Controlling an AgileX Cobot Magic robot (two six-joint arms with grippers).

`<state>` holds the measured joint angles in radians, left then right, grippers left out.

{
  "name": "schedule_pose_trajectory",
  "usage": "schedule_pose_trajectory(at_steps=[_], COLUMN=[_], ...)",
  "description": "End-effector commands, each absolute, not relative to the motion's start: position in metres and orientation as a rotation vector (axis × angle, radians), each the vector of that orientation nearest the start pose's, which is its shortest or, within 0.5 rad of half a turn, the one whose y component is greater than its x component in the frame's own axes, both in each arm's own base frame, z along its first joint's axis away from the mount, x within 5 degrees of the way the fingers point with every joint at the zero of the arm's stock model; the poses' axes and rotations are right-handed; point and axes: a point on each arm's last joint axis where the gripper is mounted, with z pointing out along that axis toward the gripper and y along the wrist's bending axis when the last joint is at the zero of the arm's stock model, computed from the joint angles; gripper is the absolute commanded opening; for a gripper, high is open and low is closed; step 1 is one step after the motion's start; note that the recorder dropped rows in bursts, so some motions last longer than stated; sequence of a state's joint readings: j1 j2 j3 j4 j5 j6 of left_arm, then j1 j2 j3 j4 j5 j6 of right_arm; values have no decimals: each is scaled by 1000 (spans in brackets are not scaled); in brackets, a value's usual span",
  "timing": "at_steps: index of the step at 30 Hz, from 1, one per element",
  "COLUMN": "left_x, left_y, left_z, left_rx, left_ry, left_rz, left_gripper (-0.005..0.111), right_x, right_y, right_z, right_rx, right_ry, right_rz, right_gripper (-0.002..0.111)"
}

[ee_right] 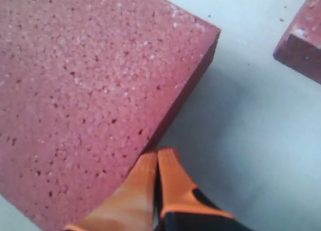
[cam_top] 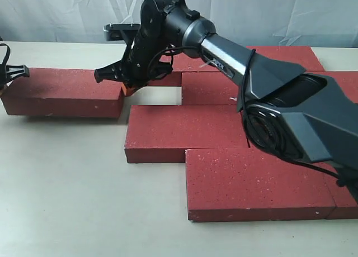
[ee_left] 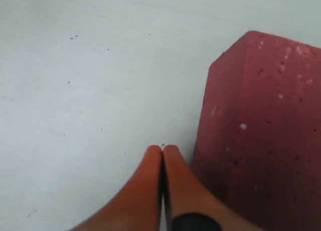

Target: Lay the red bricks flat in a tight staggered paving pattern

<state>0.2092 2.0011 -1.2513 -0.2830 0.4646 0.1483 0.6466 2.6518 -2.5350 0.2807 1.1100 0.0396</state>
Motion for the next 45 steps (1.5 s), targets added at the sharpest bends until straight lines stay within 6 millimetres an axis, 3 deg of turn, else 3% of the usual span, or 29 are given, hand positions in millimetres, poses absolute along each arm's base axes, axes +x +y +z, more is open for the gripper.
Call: schedule_pose_trajectory(at_steps=[1, 7, 19, 23, 29, 34, 40, 45], left_x=[398, 401, 405, 404, 404, 407, 412, 414], left_y=[67, 67, 72, 73, 73, 57, 33, 29], left_z=[142, 138, 139, 139, 139, 139, 141, 142], left_rx=[-430, -439, -363, -366, -354, -306, -225, -209], left_ry=[2623, 2608, 2565, 2568, 2573, 2573, 2549, 2526], left_rz=[-174, -177, -93, -94, -86, -103, -110, -102], left_gripper=[0, 0, 0, 0, 0, 0, 0, 0], right_x=[433, 445, 443, 445, 444, 436, 435, 435], right_y=[361, 349, 335, 322, 301, 295, 292, 292], right_z=[152, 149, 148, 172, 231, 271, 278, 278], right_rx=[-655, -551, -563, -528, -536, -523, -529, -529], right_ry=[2643, 2644, 2760, 2774, 2670, 2601, 2581, 2580], right_rz=[632, 582, 508, 498, 355, 389, 367, 362], right_gripper=[-1, -1, -1, -1, -1, -1, -1, -1])
